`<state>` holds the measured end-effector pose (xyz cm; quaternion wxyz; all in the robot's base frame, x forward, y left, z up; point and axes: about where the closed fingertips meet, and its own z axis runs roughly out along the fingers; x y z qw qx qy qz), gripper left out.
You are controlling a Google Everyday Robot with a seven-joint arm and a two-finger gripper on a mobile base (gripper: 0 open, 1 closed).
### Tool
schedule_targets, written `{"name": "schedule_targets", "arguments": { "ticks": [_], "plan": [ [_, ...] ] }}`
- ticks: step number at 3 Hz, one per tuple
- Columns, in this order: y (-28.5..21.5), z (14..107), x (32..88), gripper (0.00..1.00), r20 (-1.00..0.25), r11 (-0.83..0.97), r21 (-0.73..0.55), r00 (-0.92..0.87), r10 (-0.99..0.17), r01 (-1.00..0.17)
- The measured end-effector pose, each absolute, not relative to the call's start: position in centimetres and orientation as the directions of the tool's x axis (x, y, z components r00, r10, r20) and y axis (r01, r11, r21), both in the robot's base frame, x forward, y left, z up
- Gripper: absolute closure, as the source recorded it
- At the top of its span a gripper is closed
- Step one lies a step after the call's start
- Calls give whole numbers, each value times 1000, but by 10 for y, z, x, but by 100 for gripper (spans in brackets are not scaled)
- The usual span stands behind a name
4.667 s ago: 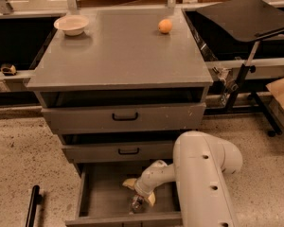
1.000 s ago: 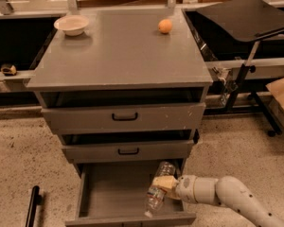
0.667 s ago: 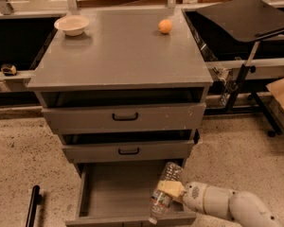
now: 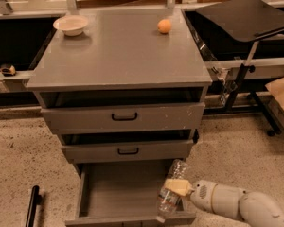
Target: Pick water bottle from bottom drawer and place on counter
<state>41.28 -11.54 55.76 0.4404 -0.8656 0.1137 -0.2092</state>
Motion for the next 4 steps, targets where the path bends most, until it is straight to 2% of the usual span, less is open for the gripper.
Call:
{"name": "schedule_targets", "arguments": {
  "ticks": [1, 2, 3, 4],
  "plan": [
    [-128, 623, 423, 100, 383, -686, -725, 862, -334, 56],
    [-130, 730, 425, 100, 511, -786, -598, 830, -224, 156],
    [-124, 816, 436, 100, 555, -823, -527, 819, -147, 210],
    [-140, 870, 456, 100, 537, -889, -432, 836, -116, 154]
  ]
}}
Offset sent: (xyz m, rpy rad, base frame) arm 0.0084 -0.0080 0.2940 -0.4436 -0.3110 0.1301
